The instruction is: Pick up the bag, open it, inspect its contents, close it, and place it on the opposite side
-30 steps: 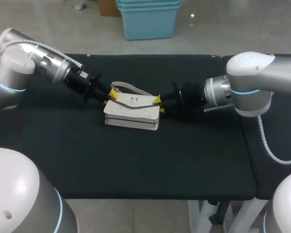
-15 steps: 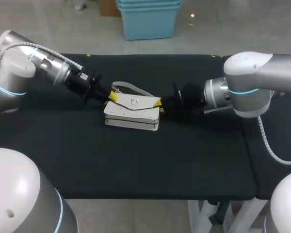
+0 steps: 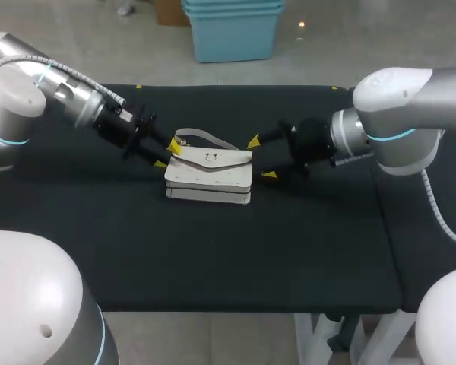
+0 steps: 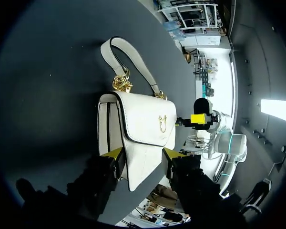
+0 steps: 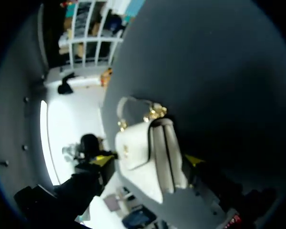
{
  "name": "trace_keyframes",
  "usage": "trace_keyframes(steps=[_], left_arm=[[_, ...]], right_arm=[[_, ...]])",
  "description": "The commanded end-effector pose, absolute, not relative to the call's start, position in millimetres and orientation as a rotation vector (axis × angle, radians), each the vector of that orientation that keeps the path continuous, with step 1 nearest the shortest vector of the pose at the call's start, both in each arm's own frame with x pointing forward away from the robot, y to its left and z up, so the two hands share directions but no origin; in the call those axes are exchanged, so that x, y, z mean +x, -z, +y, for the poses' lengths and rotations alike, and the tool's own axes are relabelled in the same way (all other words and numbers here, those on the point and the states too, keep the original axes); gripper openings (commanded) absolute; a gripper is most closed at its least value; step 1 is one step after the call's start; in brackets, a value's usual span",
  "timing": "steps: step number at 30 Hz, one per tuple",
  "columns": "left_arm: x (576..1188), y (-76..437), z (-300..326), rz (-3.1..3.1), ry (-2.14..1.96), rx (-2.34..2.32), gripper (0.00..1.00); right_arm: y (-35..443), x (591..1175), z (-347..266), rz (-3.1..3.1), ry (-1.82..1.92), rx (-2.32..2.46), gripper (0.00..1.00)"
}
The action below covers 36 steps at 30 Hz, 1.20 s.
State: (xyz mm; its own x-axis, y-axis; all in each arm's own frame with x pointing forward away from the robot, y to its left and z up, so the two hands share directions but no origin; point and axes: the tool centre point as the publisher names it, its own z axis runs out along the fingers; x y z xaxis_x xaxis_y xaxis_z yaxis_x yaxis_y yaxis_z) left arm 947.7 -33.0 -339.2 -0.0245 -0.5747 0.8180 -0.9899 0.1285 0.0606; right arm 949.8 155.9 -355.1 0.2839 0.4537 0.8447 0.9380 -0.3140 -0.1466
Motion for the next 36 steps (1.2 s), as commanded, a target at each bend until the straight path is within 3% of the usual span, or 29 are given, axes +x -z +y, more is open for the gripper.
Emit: trace_keyframes(steps=[1,9,11,13,36], left_arm=[[938.6,342.3,-37.8,-1.694,-0.737,1.588,0.45],[935.3,354.7,-34.9,-1.655,-0.709,1.625,0.43],[934.4,355.7,-33.8,-1.639,-0.714,1.630,0.28],[933.4,355.9,-33.4,-1.636,-0.715,1.632,0.01],[936.9,354.1,-28.8,-1.752,-0.648,1.663,0.00]], right_arm=[[344.1,945.7,145.7,-1.308,0.865,-1.988,1.00],[344.3,951.2,127.2,-1.346,0.822,-2.064,1.00],[345.3,952.1,124.7,-1.365,0.809,-2.087,1.00],[346.3,953.2,122.3,-1.392,0.792,-2.107,1.00],[338.1,950.4,89.5,-1.577,0.632,-2.017,1.00]])
